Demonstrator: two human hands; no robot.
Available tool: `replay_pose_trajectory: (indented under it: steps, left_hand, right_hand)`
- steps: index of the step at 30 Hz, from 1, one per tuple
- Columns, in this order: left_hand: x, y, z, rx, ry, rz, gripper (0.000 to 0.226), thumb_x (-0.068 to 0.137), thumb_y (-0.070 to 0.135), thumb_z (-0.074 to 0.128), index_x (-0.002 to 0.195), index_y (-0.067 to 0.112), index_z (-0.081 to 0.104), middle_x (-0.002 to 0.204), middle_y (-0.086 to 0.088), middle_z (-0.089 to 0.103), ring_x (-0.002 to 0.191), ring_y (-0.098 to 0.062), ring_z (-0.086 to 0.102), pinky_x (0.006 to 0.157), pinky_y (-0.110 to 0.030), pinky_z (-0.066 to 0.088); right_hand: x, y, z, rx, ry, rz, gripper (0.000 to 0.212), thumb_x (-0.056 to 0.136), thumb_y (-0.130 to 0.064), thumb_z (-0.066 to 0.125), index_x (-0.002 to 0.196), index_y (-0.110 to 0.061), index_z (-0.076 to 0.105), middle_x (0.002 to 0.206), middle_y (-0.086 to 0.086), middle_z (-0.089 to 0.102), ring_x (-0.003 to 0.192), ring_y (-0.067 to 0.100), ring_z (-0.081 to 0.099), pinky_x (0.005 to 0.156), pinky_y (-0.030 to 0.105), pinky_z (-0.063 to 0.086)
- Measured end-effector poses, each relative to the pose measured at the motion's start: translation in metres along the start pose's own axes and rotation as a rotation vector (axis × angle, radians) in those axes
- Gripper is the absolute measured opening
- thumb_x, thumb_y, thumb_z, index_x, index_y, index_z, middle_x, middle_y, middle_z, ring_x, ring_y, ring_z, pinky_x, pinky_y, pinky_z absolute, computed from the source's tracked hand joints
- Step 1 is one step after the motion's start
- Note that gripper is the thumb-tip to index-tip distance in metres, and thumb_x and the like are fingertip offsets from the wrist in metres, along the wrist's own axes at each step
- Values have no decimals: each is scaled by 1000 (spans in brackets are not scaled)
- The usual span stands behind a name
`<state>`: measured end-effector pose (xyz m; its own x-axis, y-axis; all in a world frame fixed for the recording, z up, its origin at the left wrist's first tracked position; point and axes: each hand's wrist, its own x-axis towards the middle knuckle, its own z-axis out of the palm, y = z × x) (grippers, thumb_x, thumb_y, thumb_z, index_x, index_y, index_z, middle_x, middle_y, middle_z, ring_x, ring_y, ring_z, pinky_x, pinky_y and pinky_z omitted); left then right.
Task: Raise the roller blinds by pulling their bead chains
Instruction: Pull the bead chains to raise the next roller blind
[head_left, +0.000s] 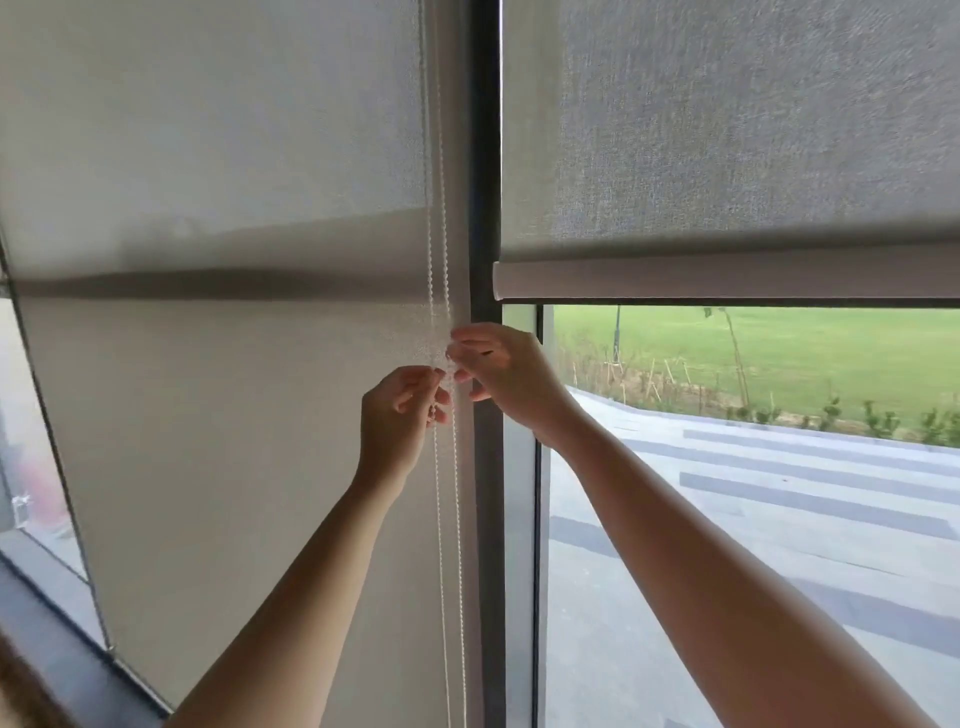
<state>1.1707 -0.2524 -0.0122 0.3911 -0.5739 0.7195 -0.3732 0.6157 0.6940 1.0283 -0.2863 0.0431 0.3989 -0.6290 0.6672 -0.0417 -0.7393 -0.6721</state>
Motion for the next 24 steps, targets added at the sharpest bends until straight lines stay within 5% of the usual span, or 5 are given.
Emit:
replay_pose_trajectory:
  steps: [7, 9, 11, 16, 24]
  left_hand:
    - [-13, -20, -27, 116, -51, 195, 18, 95, 4, 52, 77, 6, 54, 57, -6, 51, 49, -14, 43, 46, -27, 38]
    - [-28, -31, -34, 148, -61, 201, 18, 95, 0, 53, 77, 3, 52, 58, -13, 52, 49, -23, 43, 46, -34, 38]
    - [-40, -38, -40, 95, -35, 156, 19, 95, -1, 51, 77, 4, 52, 58, -12, 51, 51, -19, 43, 47, -32, 37]
    - [-46, -29, -44, 74, -58, 197, 22, 94, -2, 51, 77, 11, 50, 54, 6, 44, 49, -11, 41, 44, -17, 29]
    - [-70, 1, -41, 93, -116, 328, 13, 95, 6, 49, 83, 8, 52, 60, 7, 50, 48, -1, 46, 48, -8, 34]
  right_hand:
    - [-14, -36, 22, 220, 258, 149, 11, 93, -9, 57, 87, -7, 67, 67, 4, 62, 56, 13, 62, 55, 30, 59]
    - [-26, -49, 25, 367, 345, 146, 16, 95, -9, 51, 81, -10, 58, 60, 1, 47, 44, 9, 44, 38, 21, 36]
    - [-39, -59, 29, 385, 437, 90, 17, 98, -15, 50, 85, -14, 61, 53, -9, 35, 41, 3, 26, 37, 18, 19]
    - [-74, -77, 35, 360, 539, -33, 20, 101, -25, 43, 97, -17, 61, 52, -10, 27, 42, 4, 20, 37, 16, 19]
    - [-89, -81, 28, -150, 758, -90, 24, 98, -4, 45, 82, -2, 64, 53, 2, 38, 49, 16, 28, 50, 27, 24]
